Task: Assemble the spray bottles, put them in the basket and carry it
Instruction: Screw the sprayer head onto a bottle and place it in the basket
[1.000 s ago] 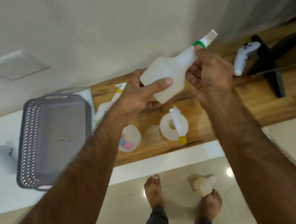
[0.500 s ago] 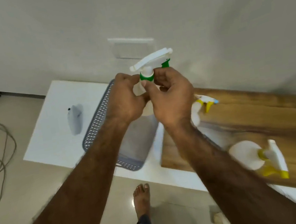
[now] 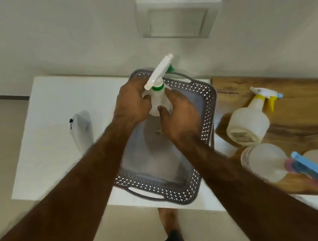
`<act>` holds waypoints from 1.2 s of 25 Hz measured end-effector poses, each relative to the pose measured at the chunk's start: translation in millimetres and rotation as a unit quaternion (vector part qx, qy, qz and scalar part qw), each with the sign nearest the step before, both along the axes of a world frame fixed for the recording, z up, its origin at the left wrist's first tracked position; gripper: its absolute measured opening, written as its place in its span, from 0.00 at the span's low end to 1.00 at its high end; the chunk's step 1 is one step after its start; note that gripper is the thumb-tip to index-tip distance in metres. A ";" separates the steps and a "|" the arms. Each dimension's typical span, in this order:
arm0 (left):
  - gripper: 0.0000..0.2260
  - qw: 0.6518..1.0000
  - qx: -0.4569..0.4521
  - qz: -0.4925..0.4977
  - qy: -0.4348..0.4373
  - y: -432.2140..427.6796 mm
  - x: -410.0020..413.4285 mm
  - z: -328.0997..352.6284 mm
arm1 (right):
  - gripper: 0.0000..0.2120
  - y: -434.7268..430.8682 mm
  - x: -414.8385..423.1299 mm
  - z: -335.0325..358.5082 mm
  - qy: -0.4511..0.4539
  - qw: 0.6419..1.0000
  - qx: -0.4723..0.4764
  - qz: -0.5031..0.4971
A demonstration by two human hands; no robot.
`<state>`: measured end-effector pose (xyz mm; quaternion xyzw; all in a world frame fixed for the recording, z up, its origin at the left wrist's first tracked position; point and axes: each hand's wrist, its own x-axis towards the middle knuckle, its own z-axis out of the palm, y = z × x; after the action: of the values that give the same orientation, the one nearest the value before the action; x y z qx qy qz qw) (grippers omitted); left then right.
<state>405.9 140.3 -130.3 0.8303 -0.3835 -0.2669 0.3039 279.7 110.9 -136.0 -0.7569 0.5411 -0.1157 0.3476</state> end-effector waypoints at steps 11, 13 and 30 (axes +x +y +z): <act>0.31 0.992 -0.014 0.004 0.126 -2.5 20.0 -5.9 | 0.25 7.3 27.5 -20.1 0.024 0.999 0.009 -0.040; 0.31 0.994 -0.013 0.017 0.103 -4.5 16.1 -6.9 | 0.26 8.0 31.0 -22.0 0.022 0.998 0.018 -0.049; 0.27 0.989 -0.097 0.103 -0.033 54.5 -67.3 -19.5 | 0.22 40.8 -48.8 9.8 -0.040 0.998 0.046 -0.017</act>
<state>338.5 194.8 -149.7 0.8404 -0.3296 -0.1682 0.3960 230.9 151.6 -126.1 -0.7254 0.5444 -0.1271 0.4016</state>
